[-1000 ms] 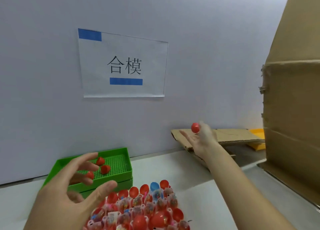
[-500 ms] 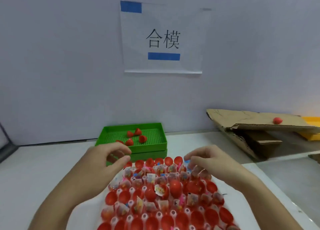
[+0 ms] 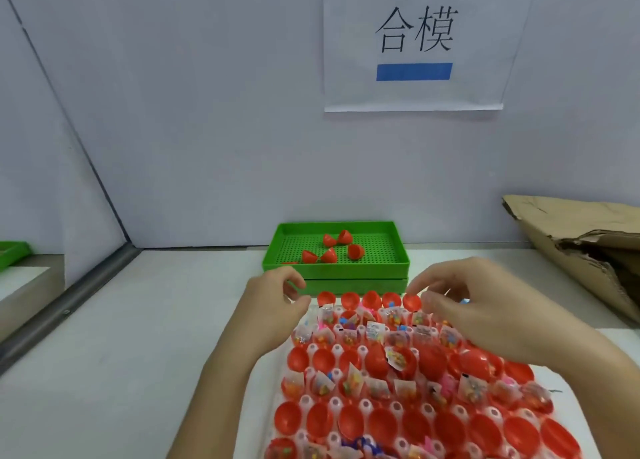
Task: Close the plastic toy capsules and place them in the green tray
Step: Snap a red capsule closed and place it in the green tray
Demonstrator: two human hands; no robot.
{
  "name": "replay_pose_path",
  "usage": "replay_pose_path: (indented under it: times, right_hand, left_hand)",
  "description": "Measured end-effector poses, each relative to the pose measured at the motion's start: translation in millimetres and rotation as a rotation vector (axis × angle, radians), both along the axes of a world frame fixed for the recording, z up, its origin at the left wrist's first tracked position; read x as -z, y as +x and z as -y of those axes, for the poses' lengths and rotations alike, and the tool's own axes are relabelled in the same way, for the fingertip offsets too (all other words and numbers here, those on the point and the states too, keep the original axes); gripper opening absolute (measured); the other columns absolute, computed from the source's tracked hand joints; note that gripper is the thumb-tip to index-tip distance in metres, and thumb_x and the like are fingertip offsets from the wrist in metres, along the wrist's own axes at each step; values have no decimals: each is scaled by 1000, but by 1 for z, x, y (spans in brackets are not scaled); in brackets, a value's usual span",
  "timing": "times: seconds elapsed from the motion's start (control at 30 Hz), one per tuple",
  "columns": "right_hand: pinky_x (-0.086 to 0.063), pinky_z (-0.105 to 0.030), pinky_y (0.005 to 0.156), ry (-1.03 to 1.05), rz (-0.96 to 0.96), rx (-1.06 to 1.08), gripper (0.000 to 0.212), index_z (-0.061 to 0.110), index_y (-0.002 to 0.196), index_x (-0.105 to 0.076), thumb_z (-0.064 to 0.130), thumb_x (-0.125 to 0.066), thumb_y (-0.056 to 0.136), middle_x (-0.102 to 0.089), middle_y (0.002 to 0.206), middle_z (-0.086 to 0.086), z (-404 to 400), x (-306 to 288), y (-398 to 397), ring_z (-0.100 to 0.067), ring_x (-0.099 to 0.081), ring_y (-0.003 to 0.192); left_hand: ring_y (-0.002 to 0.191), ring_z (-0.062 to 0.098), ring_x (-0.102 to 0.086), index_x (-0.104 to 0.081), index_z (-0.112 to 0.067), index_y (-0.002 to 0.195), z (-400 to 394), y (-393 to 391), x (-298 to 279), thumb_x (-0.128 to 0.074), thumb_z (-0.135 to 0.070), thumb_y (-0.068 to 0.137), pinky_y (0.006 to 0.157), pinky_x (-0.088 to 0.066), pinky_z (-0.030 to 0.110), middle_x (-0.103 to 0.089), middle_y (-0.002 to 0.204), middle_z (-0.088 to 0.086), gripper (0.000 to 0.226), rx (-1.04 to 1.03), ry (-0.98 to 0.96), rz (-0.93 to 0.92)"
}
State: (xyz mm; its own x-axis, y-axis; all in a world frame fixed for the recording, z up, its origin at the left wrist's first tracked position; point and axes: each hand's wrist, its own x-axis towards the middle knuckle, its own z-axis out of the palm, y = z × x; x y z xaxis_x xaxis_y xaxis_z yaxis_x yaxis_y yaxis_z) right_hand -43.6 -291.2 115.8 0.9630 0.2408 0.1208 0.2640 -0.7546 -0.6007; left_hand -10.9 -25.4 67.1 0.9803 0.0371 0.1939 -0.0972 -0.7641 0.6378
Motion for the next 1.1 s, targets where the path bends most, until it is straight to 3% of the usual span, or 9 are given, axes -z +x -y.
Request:
replay_pose_path:
  times: [0.2,0.4,0.5,0.6,0.67,0.77,0.83,0.97,1.1]
  right_hand:
    - [-46,-9,64,-33,12,-32,23,43,87,-71,26,-59,95,-69,76,20,-12,6,5,8,-62,75]
    - [-47,-8,65,-179,-20,-195,18,38,100,-71,24,-60,94,-70,76,20,-54,-7,39,7,-64,72]
    - [-49,-16,81,-235,-12,-277,24,33,111,-68,18,-63,92,-70,92,16,-82,-2,60,3,-64,88]
    - [-56,-31,82,-357,-36,-336,34,24,122,-64,12,-65,89,-71,99,0,-103,14,76,-15,-66,92]
    - [-58,-41,77,-473,-66,-372,44,22,129,-58,9,-65,88,-63,97,-1,-111,22,81,-22,-65,88]
    - [-49,-32,54,-589,-53,-409,55,25,130,-55,2,-60,81,-46,79,9,-117,28,87,-16,-56,68]
    - [-47,-35,51,-624,-63,-428,58,27,129,-56,0,-57,78,-47,77,7,-119,28,89,-20,-56,65]
    - [-60,-47,69,-651,-94,-417,50,27,130,-59,7,-59,84,-62,95,-1,-122,26,93,-28,-67,82]
    - [-59,-47,84,-681,-116,-407,48,27,132,-59,9,-61,88,-58,113,-2,-123,24,98,-27,-67,97]
  left_hand:
    - [80,-6,-55,-65,-23,96,2,12,23,-59,-16,96,59,-41,1,-62,89,-15,9,-33,-72,5]
    - [80,-5,-59,-75,-18,94,-2,18,33,-58,-14,95,60,-40,0,-69,90,-9,17,-14,-103,-15]
    - [82,4,-61,-76,-17,92,0,17,35,-58,-13,96,66,-42,10,-70,93,-5,19,-7,-101,-30]
    - [85,11,-63,-77,-14,95,-1,16,35,-58,-12,96,72,-44,19,-72,97,-1,19,-9,-130,-24]
    - [86,12,-63,-77,-13,97,-2,15,35,-59,-12,95,74,-45,21,-72,98,0,18,-2,-142,-14]
    - [84,14,-65,-76,-14,96,-3,14,35,-58,-15,96,73,-50,25,-73,96,1,18,21,-163,-4]
    - [82,14,-65,-76,-15,96,-4,14,35,-59,-19,97,72,-54,28,-73,93,1,17,33,-177,1]
    - [86,13,-65,-76,-17,102,-5,13,34,-59,-19,98,75,-53,26,-73,98,-1,18,37,-183,0]
    - [89,12,-64,-74,-18,106,-4,13,34,-57,-15,97,77,-51,23,-71,104,-1,20,31,-170,-9]
